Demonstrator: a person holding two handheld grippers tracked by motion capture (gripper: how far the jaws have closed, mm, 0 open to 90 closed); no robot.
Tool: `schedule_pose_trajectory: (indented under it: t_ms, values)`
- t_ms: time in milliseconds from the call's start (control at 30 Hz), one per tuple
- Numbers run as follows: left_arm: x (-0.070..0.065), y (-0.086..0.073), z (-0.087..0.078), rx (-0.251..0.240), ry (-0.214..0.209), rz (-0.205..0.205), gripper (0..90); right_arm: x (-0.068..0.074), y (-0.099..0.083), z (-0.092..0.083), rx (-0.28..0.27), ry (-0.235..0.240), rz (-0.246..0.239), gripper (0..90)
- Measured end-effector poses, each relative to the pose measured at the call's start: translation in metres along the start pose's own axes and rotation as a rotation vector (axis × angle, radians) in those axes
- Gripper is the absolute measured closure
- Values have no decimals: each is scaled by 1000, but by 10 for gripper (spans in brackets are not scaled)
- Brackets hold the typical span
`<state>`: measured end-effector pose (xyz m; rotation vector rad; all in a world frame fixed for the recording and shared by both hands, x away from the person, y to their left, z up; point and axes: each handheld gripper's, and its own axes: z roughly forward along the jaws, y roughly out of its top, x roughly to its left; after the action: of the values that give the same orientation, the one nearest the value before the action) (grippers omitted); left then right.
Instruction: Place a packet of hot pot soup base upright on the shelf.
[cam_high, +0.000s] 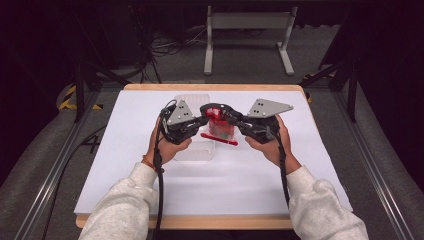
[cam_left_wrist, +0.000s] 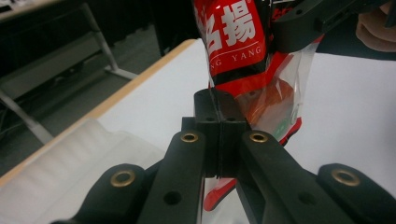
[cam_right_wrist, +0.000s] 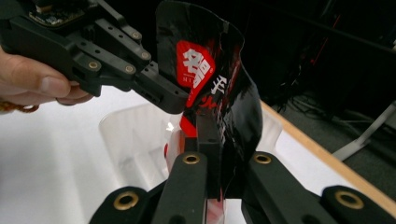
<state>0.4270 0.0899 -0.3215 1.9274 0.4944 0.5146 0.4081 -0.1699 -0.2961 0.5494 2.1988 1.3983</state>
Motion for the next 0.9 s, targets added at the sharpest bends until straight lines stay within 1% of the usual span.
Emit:
schedule_pose_trajectory:
  t_ms: [33, 100, 167, 233, 267, 300, 400, 433, 500, 533, 567, 600, 633, 733, 767, 800, 900]
  values:
    - [3, 0, -1, -7, 10, -2, 899, -1, 5, 5, -12, -10, -7, 884]
    - [9, -1, -4, -25, 22, -15, 899, -3, 10, 10, -25, -11, 7, 883]
    - [14, -4, -6, -42, 24, -41, 900, -4, 14, 16, -39, -13, 14, 869]
    - [19, -7, -8, -41, 33, -53, 900, -5, 16, 22, -39, -19, 18, 854]
    - [21, -8, -9, -45, 31, -58, 900, -5, 17, 24, -39, -22, 19, 854]
    - [23, -9, -11, -46, 30, -69, 900, -5, 17, 26, -43, -20, 21, 851]
    - [27, -13, -14, -50, 36, -82, 900, -5, 18, 33, -44, -16, 34, 841]
    - [29, -14, -15, -49, 39, -86, 900, -5, 17, 35, -46, -15, 44, 840]
    - [30, -16, -16, -47, 41, -89, 900, -5, 17, 37, -43, -15, 48, 837]
    - [31, -17, -16, -48, 44, -94, 900, -5, 16, 39, -46, -13, 56, 836]
    - [33, -18, -17, -47, 47, -91, 900, -5, 15, 40, -49, -9, 69, 836]
    - [33, -20, -18, -45, 45, -99, 900, -5, 14, 42, -51, -8, 73, 836]
    - [33, -21, -18, -40, 54, -97, 900, -5, 14, 44, -47, -8, 77, 848]
    - [35, -27, -19, -30, 58, -105, 900, -3, 12, 52, -36, 6, 72, 877]
    - [37, -32, -20, -25, 60, -113, 900, -1, 11, 56, -31, 18, 76, 885]
    - [37, -32, -20, -25, 60, -113, 900, -1, 11, 56, -31, 18, 76, 885]
    - [40, -40, -20, -9, 68, -123, 900, 2, 8, 65, -15, 27, 76, 893]
